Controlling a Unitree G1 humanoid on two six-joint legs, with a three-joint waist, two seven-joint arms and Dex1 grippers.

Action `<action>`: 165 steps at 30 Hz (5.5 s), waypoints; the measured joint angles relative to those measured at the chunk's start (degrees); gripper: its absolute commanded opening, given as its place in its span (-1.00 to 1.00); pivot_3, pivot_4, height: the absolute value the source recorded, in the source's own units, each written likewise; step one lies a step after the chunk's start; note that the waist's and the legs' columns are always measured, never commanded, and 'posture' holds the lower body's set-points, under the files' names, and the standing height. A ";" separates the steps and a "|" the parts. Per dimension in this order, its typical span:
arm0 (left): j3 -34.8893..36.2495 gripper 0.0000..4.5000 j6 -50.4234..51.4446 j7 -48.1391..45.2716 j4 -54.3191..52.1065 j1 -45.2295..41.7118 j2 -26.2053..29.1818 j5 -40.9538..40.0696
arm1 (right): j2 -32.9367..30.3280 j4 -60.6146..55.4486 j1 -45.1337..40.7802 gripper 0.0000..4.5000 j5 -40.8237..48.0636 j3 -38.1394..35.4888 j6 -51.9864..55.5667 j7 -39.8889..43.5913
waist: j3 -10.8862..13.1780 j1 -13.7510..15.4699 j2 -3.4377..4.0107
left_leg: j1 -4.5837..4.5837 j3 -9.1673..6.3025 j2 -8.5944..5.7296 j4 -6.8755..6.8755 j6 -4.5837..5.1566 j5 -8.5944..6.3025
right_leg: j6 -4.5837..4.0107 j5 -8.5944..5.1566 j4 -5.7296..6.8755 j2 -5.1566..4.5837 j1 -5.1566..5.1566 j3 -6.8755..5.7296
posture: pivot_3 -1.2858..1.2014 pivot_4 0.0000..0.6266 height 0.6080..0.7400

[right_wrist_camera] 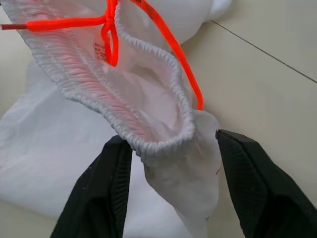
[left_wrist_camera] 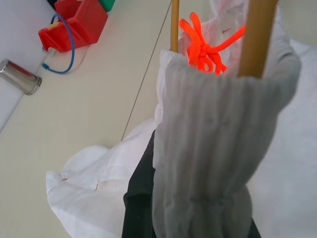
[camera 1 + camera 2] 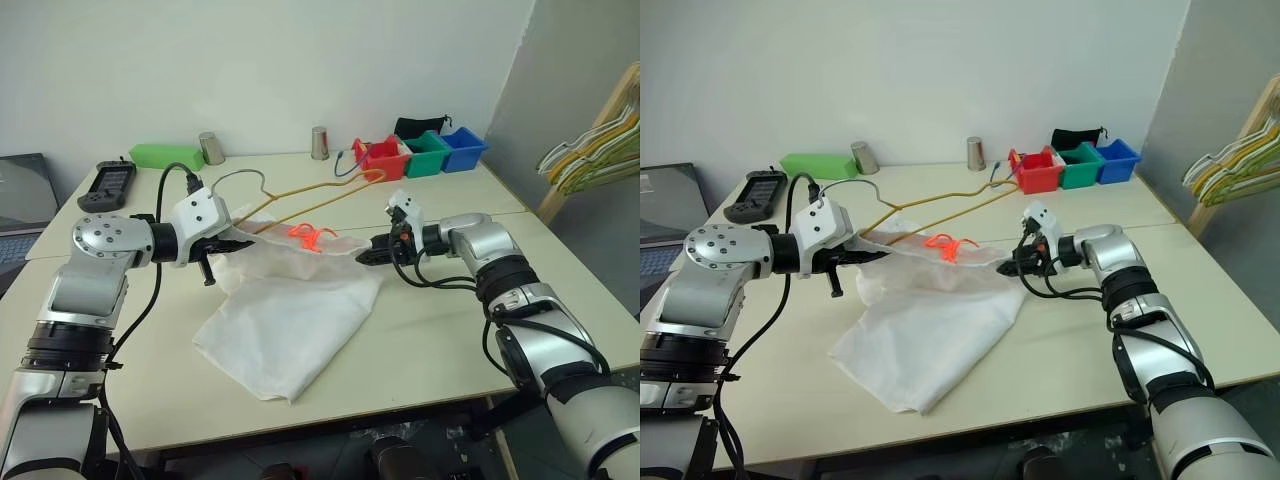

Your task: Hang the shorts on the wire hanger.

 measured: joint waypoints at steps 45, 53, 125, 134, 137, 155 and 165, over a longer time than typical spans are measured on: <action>-2.00 -1.00 -0.05 -5.22 5.52 -1.57 0.99 0.63 | -14.11 -28.38 11.77 -0.40 2.81 -0.55 9.21 2.03 | -0.05 -0.12 0.03 | 0.12 0.00 -0.01 0.00 0.01 -0.01 | 0.02 -0.03 -0.07 0.15 0.17 -0.03 | -0.04 -1.00 1.00; -2.37 -1.00 -0.21 -5.23 6.10 -1.83 0.94 0.64 | -8.04 -30.18 13.43 0.04 2.62 2.37 9.44 -2.06 | -0.05 -0.17 0.03 | 0.15 -0.04 0.04 0.00 0.01 -0.01 | 0.02 -0.03 -0.07 0.21 0.19 -0.05 | -0.04 -1.00 1.00; -4.36 -1.00 7.67 -12.48 0.00 1.13 4.53 -4.79 | -12.62 -29.35 9.43 -0.99 -1.73 5.37 -2.32 -4.91 | -0.05 0.05 0.04 | 0.17 -0.10 0.03 -0.01 0.01 -0.01 | 0.01 -0.05 -0.10 0.22 0.25 -0.15 | -0.05 -1.00 1.00; -6.12 -1.00 5.04 -13.67 0.95 1.15 5.36 -3.02 | -14.85 -36.10 10.96 -0.99 -1.31 5.37 -0.10 -4.26 | -0.04 -0.02 0.04 | 0.17 -0.06 0.05 -0.01 0.01 -0.01 | 0.00 -0.06 -0.11 0.23 0.25 -0.17 | -0.06 -1.00 1.00; -6.51 -1.00 4.01 -13.65 1.55 1.15 5.43 -2.15 | -15.28 -37.81 11.74 -0.99 -1.08 5.37 0.61 -4.10 | -0.05 0.00 0.04 | 0.17 -0.03 0.04 -0.01 0.01 -0.01 | -0.01 -0.07 -0.12 0.23 0.25 -0.17 | -0.06 -1.00 1.00; -9.10 -1.00 -2.29 -12.37 3.35 1.57 6.09 3.62 | -18.08 -46.21 13.99 -0.99 0.59 5.90 4.18 -2.40 | -0.04 0.01 0.04 | 0.17 0.09 0.06 -0.02 0.02 -0.01 | 0.00 -0.07 -0.13 0.25 0.26 -0.16 | -0.06 -1.00 1.00; -10.42 -1.00 -2.11 -11.02 2.82 1.49 5.54 5.84 | -18.21 -52.80 13.96 -0.99 0.86 5.94 9.03 -2.54 | -0.05 0.02 0.04 | 0.17 0.12 0.07 -0.01 0.02 -0.02 | 0.01 -0.08 -0.14 0.26 0.26 -0.16 | -0.07 -1.00 1.00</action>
